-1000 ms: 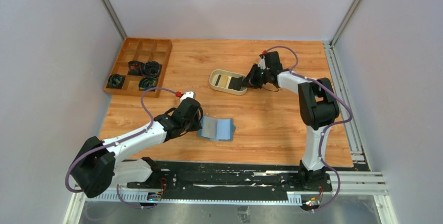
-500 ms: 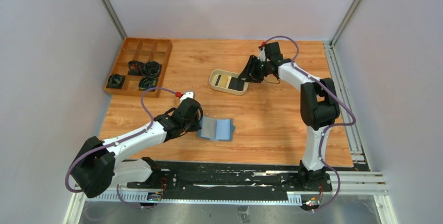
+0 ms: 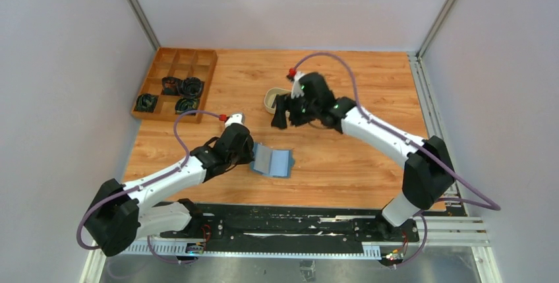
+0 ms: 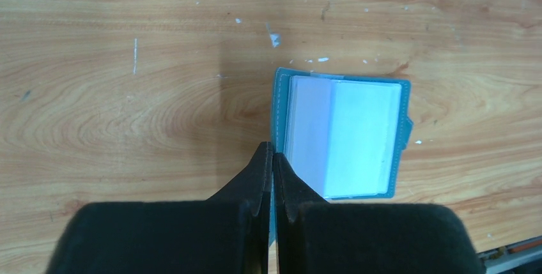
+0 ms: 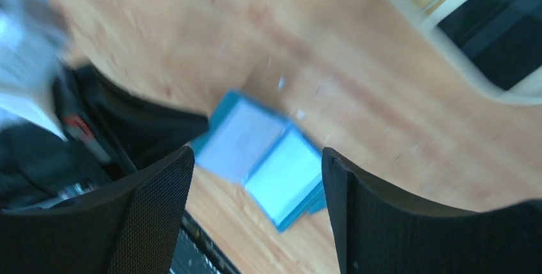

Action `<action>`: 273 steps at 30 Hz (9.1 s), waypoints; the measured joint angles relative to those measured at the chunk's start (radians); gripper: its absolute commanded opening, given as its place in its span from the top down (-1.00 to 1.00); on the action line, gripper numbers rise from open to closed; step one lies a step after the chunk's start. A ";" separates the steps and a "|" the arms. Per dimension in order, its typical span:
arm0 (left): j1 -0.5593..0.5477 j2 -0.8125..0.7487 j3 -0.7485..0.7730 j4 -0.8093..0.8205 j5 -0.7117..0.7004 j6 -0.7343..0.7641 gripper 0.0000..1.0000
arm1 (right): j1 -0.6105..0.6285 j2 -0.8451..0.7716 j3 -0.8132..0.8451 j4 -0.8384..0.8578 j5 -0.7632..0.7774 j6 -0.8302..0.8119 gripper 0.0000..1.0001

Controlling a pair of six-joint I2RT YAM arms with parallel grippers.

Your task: Take the credit cards out of the card holder

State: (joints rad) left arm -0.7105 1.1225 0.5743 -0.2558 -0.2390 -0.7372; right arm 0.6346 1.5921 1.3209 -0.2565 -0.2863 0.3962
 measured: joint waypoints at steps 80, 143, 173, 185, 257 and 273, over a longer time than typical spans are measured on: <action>0.000 -0.044 -0.223 0.171 -0.060 -0.088 1.00 | 0.391 -0.063 -0.262 0.122 0.468 0.060 -0.51; 0.116 0.016 -0.423 0.673 0.289 -0.274 -0.26 | 0.385 0.130 -0.485 0.550 0.409 0.065 -0.53; 0.117 -0.468 -0.565 0.443 0.150 -0.517 -0.14 | 0.382 0.133 -0.518 0.638 0.361 0.078 -0.53; 0.117 -0.216 -0.560 0.614 0.140 -0.520 -0.12 | 0.382 0.133 -0.518 0.639 0.359 0.078 -0.52; 0.008 -0.134 -0.556 0.702 -0.084 -0.576 -0.03 | 0.377 0.168 -0.513 0.713 0.279 0.084 -0.52; 0.008 -0.042 -0.556 0.772 -0.044 -0.691 0.17 | 0.377 0.166 -0.532 0.743 0.279 0.085 -0.52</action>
State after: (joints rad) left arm -0.7025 1.0809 0.0185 0.5159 -0.2832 -1.4284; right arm 1.0119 1.7580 0.7891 0.4862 -0.0071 0.4816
